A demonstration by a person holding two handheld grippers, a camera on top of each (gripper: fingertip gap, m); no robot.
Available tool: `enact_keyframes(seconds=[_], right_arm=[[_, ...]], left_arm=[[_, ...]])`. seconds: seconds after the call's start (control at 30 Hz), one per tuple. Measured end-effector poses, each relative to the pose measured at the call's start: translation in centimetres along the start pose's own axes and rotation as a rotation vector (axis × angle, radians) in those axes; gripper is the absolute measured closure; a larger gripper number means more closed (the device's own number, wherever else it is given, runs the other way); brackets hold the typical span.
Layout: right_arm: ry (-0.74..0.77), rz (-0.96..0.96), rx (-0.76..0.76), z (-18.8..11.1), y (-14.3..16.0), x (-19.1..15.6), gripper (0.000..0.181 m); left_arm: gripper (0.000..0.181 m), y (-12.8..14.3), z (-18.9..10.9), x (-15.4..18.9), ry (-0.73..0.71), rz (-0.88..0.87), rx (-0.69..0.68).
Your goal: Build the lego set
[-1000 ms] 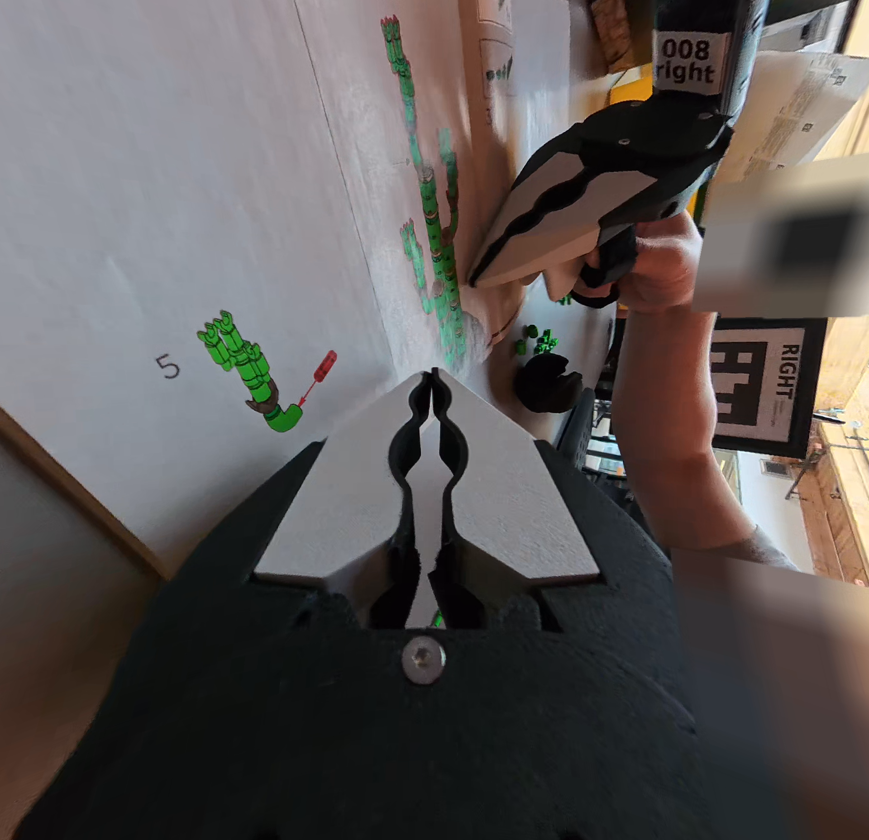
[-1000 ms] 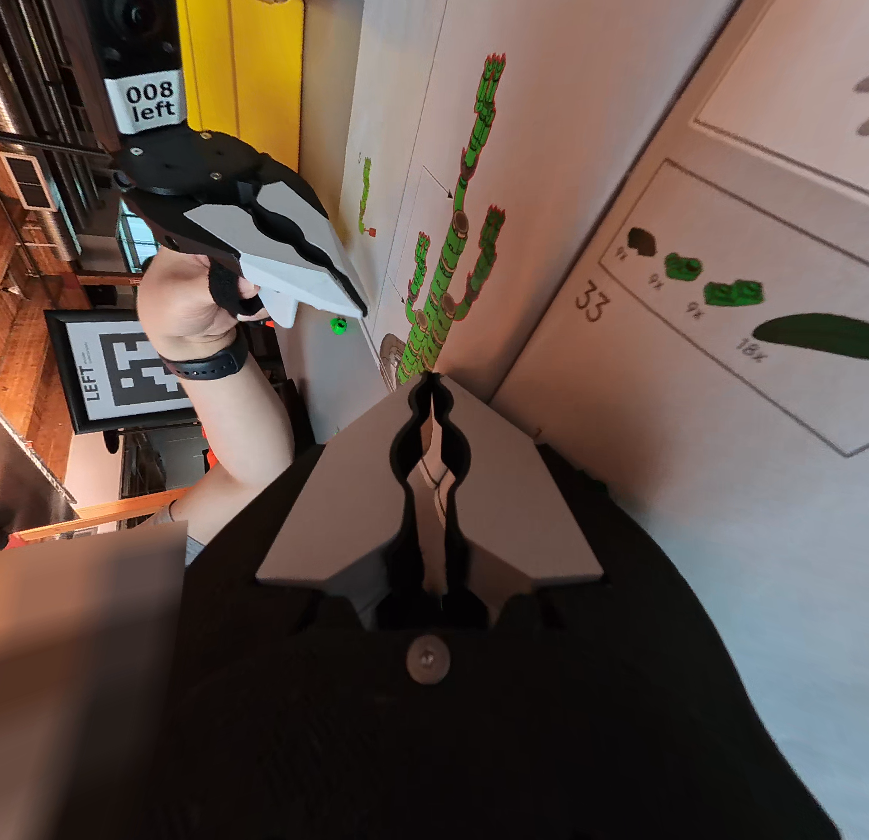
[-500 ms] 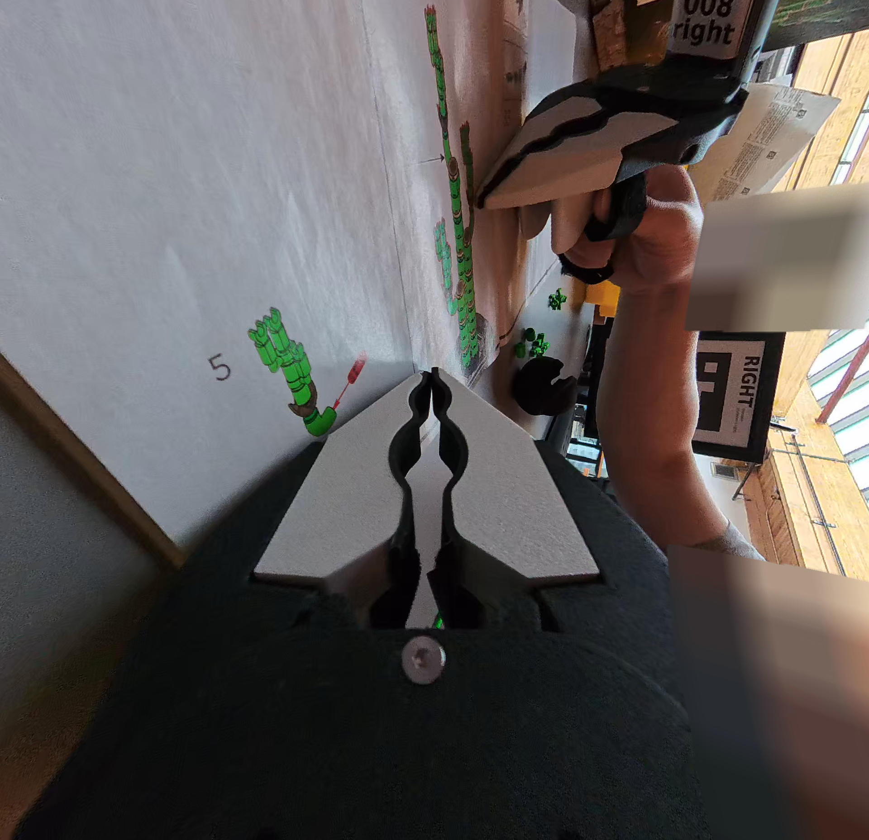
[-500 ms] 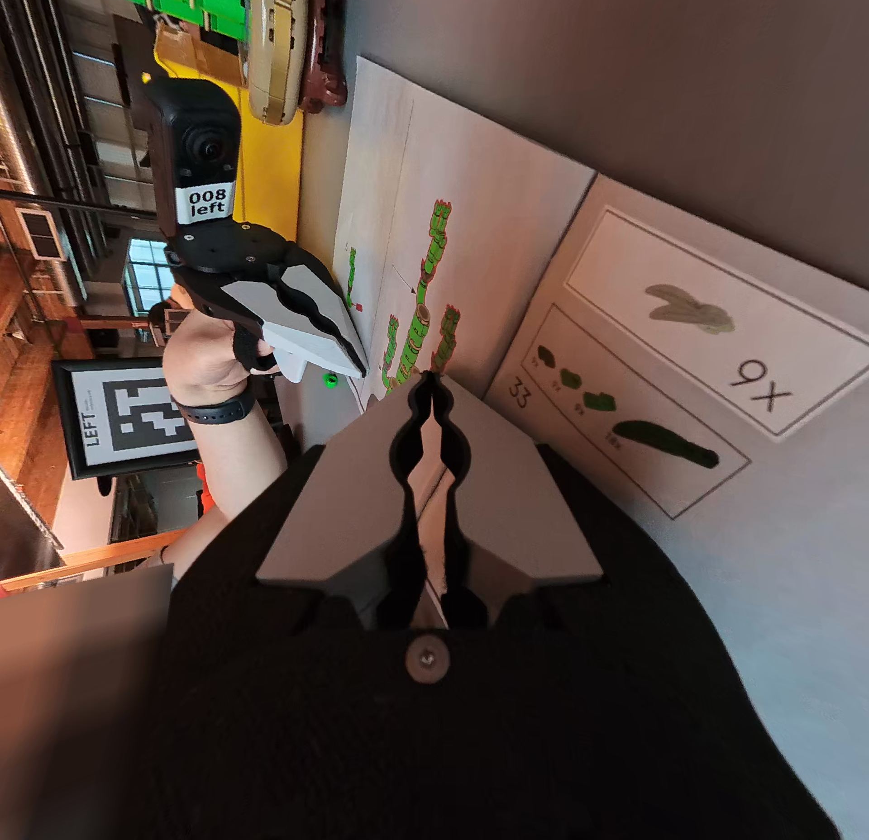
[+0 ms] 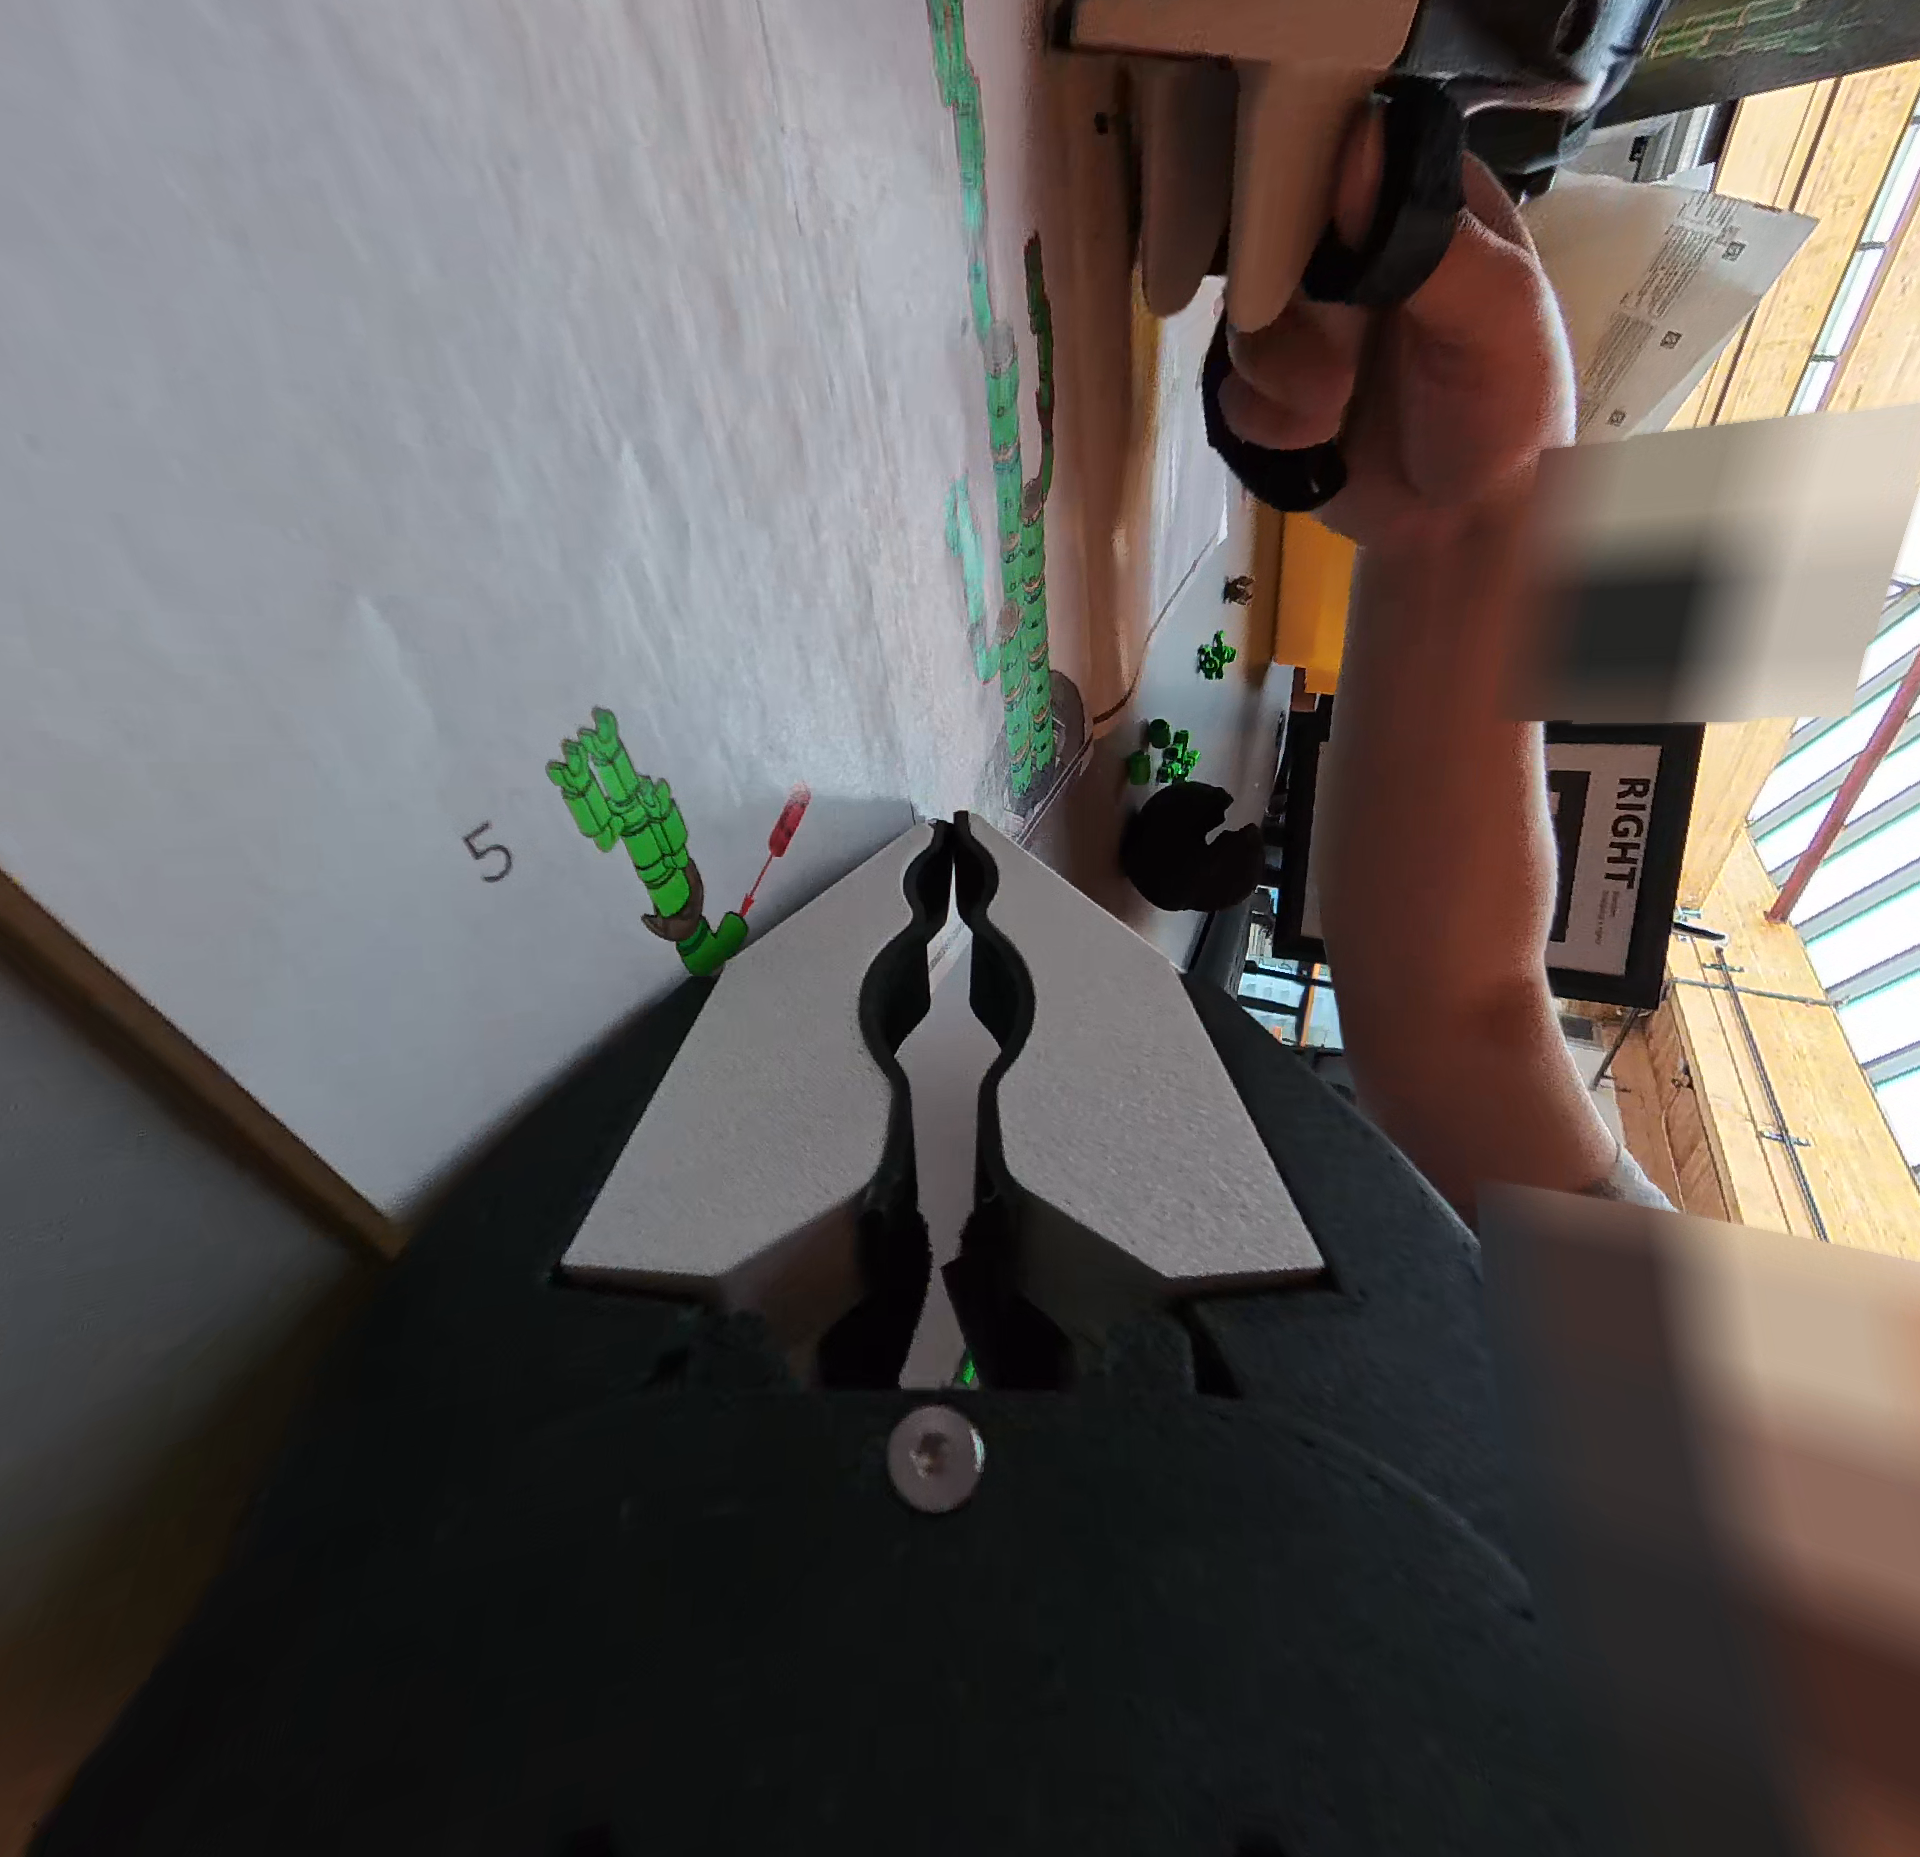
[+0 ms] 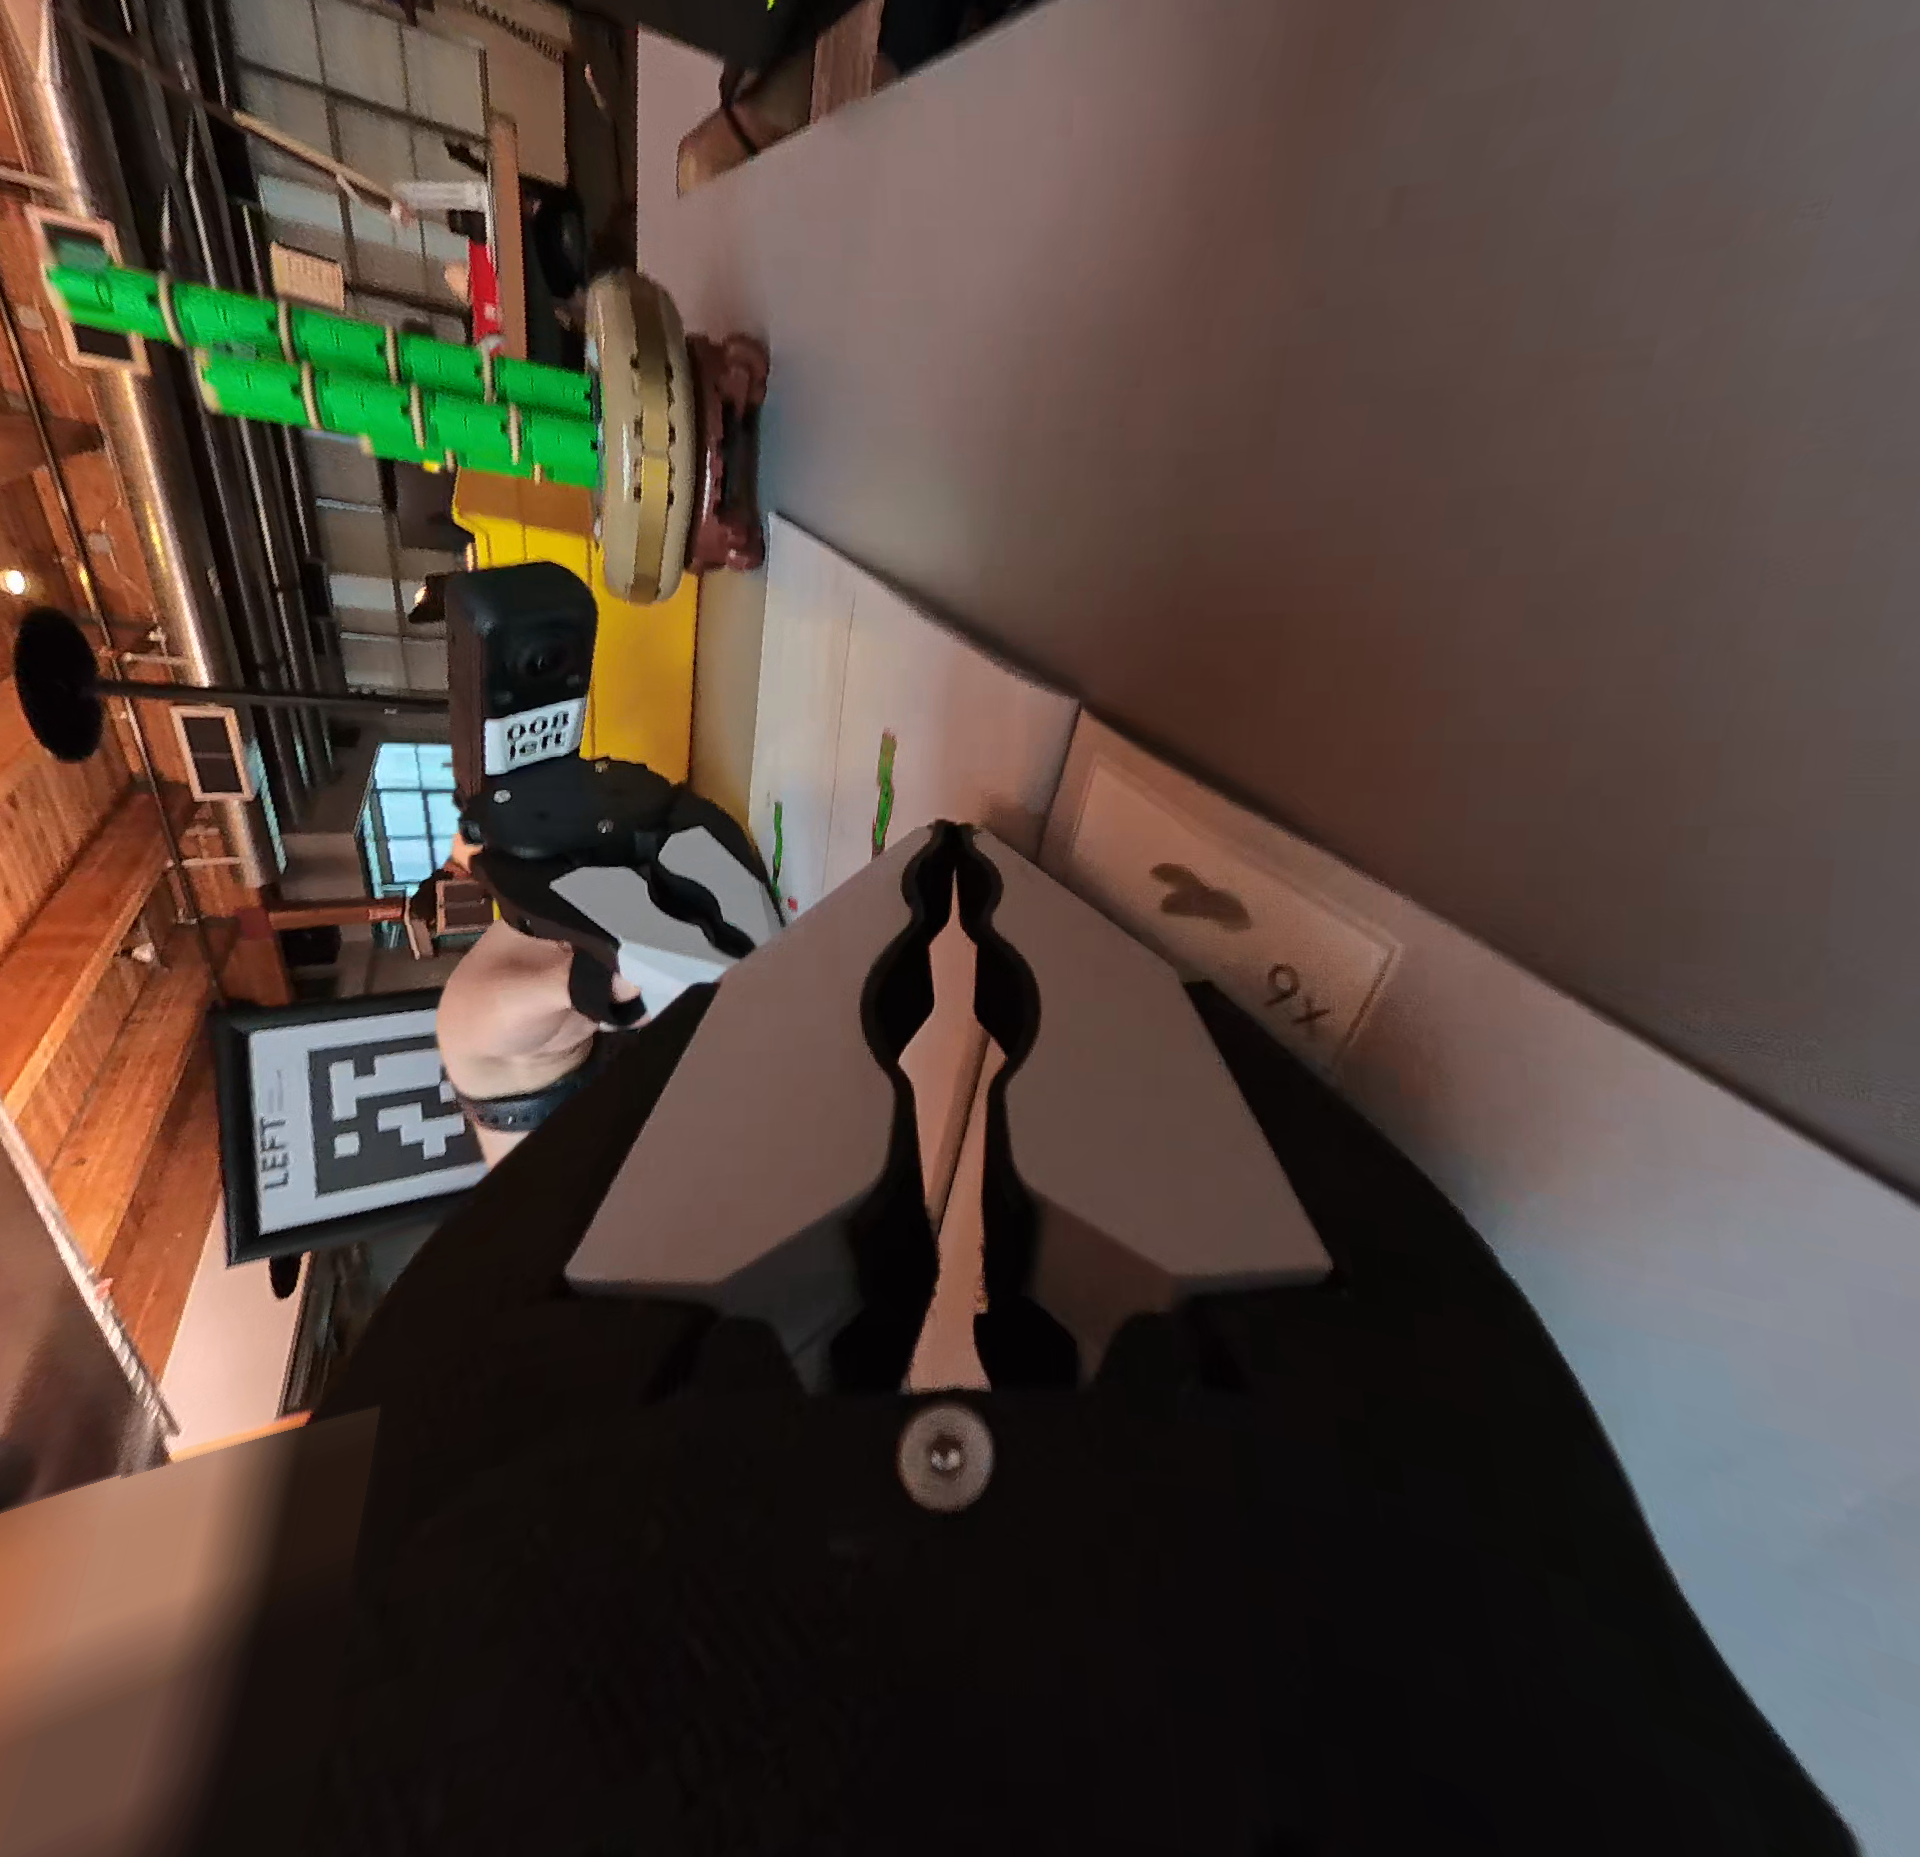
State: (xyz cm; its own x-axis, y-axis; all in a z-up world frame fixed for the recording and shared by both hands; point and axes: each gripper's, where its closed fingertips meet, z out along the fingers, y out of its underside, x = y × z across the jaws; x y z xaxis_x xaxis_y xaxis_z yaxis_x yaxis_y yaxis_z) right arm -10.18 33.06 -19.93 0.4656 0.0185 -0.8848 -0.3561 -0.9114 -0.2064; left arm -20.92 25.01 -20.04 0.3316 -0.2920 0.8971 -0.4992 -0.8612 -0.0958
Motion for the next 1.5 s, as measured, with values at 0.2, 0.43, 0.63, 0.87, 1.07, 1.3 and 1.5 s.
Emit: enact_keyframes(seconds=[0.2,0.43,0.63,0.87,1.07,1.3,1.5], right_arm=[[0.045,0.007,0.055,0.0,-2.1,0.8,0.181],[-0.015,-0.075,0.058,-0.5,-1.6,-1.4,0.181],[-0.104,-0.15,-0.165,-1.6,6.4,-4.1,0.181],[-0.02,-0.15,-0.275,-1.6,9.7,-1.6,0.181],[-0.128,-0.79,-0.081,-10.0,11.5,-12.5,0.181],[0.685,-1.013,0.374,-25.3,8.5,-3.6,0.133],[0.852,-0.799,0.131,-25.9,12.2,6.1,0.141]], left_arm=[[0.181,0.0,-0.1,0.0,0.003,-0.001,-0.004],[0.181,0.1,-0.1,0.1,0.008,-0.001,-0.005],[0.181,0.1,-0.1,0.1,-0.003,0.005,-0.014],[0.181,0.1,-0.1,0.1,-0.001,0.004,-0.009],[0.181,0.0,-0.2,0.2,0.012,-0.002,-0.006],[0.181,0.0,-0.1,0.2,0.002,0.0,-0.012],[0.181,-1.0,-1.2,1.8,0.009,0.046,0.06]])
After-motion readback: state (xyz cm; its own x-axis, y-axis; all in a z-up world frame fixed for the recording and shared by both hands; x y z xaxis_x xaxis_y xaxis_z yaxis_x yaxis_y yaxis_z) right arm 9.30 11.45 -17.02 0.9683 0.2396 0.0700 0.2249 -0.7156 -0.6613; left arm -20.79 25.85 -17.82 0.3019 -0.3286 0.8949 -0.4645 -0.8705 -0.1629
